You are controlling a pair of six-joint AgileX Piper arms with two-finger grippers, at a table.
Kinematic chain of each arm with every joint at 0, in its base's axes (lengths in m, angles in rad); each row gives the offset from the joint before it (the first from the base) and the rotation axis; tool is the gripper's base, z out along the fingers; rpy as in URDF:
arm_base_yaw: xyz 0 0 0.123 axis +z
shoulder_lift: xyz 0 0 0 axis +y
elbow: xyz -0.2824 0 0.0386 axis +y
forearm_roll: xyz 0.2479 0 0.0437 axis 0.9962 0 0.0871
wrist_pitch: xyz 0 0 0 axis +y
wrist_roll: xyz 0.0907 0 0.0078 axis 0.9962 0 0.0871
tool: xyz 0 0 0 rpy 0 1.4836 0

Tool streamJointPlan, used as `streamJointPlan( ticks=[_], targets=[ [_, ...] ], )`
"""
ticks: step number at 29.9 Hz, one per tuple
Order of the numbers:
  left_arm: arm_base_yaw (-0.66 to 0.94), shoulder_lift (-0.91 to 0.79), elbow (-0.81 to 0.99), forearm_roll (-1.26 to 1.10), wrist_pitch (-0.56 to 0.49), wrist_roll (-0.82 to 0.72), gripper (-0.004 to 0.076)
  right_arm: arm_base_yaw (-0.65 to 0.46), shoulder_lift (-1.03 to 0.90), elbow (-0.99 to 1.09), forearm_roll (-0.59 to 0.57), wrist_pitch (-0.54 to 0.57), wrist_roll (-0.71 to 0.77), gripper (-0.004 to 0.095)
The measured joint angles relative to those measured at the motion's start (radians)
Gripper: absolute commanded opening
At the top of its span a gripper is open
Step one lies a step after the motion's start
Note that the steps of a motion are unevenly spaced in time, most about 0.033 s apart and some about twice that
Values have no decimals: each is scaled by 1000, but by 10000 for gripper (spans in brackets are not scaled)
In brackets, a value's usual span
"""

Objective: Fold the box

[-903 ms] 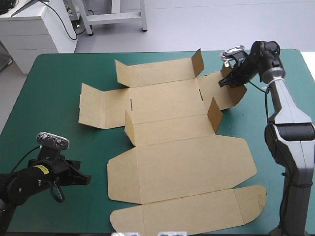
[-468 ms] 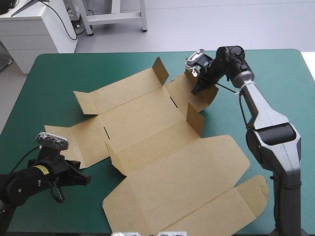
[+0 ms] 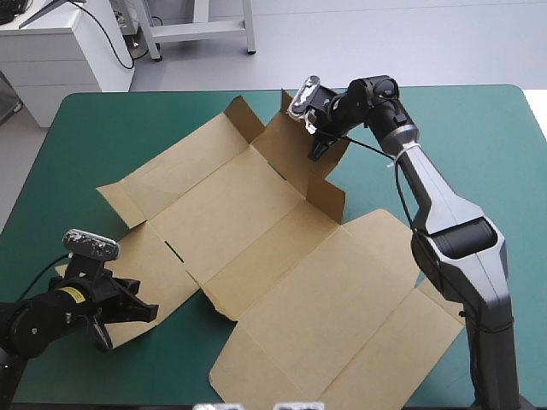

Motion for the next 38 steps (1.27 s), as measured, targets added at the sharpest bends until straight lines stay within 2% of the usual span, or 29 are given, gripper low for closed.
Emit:
streamJointPlan(
  ticks=[10, 20, 25, 34, 36, 38],
  targets=[
    [0, 0, 0, -7, 0, 0, -8, 136, 19, -3, -1, -42, -169, -21],
    [0, 0, 0, -8, -1, 0, -8, 225, 19, -3, 2, -101, -237, -21],
    [0, 0, 0, -27, -12, 0, -8, 269, 19, -3, 45, -137, -279, -21],
    [0, 0, 0, -38, -20, 0, -8, 308, 19, -3, 35, -196, -235, -10],
    [0, 0, 0, -38, -20, 0, -8, 307, 19, -3, 13, -195, -191, 30],
    [0, 0, 1, -38, -20, 0, -8, 307, 19, -3, -31, -195, -132, 144]
  ],
)
